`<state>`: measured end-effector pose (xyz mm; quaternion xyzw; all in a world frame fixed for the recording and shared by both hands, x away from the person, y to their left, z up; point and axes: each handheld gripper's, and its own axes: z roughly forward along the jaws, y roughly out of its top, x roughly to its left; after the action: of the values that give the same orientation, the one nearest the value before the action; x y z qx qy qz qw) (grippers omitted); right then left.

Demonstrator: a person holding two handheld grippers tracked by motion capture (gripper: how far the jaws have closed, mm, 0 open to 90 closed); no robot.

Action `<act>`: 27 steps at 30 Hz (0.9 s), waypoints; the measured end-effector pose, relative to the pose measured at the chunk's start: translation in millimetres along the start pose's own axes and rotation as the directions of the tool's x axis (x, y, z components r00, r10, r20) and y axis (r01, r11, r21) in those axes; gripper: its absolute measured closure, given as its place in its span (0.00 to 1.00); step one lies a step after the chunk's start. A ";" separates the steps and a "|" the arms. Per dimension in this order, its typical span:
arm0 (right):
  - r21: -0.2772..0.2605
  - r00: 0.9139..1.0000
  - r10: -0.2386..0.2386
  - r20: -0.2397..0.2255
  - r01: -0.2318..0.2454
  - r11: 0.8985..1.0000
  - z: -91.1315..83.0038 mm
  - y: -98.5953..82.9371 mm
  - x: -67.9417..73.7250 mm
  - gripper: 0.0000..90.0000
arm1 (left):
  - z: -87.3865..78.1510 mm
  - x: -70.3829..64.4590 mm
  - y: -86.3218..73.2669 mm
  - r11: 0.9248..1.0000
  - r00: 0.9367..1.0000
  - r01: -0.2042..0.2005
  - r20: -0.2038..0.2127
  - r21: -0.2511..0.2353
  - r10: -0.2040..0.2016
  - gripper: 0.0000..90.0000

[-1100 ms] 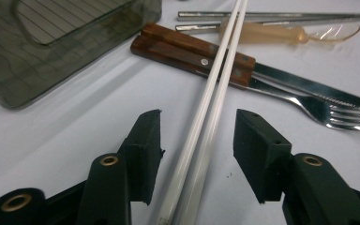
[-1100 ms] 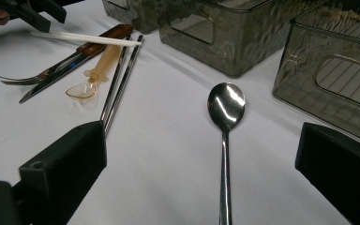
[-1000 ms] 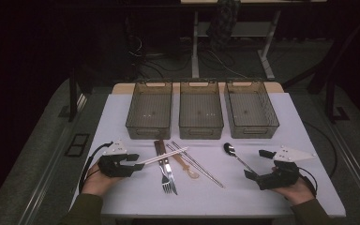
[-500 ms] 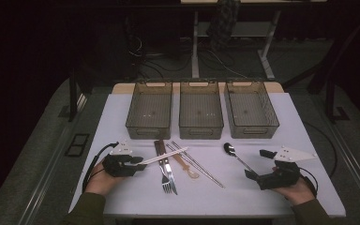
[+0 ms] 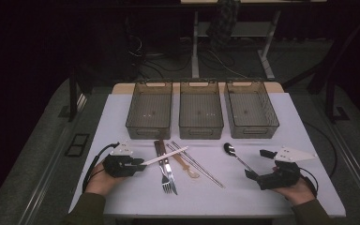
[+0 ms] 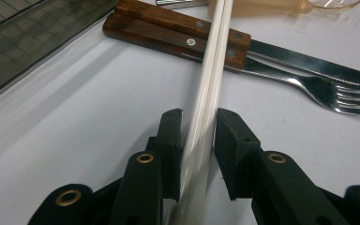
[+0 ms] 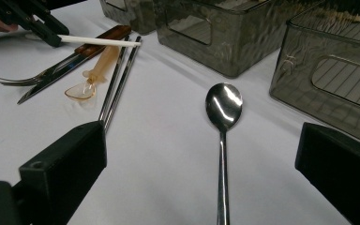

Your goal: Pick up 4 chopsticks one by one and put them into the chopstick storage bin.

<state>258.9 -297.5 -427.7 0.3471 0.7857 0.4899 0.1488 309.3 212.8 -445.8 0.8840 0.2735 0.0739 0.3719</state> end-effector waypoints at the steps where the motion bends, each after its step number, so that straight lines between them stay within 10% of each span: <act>1: 0.000 1.000 0.000 0.000 0.000 1.000 -0.1 0.0 0.0 0.02 | 0.1 -0.3 0.3 1.000 1.000 -0.001 0.002 0.002 0.001 0.79; 27: -0.007 1.000 0.000 0.005 0.000 1.000 -1.6 0.1 0.3 0.02 | 0.4 -12.9 5.5 0.999 1.000 0.005 0.030 0.052 -0.006 0.84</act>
<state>257.9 -298.4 -426.9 0.3478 0.7836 0.4919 0.1518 301.0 202.5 -441.4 0.8935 0.2721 0.0525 0.3533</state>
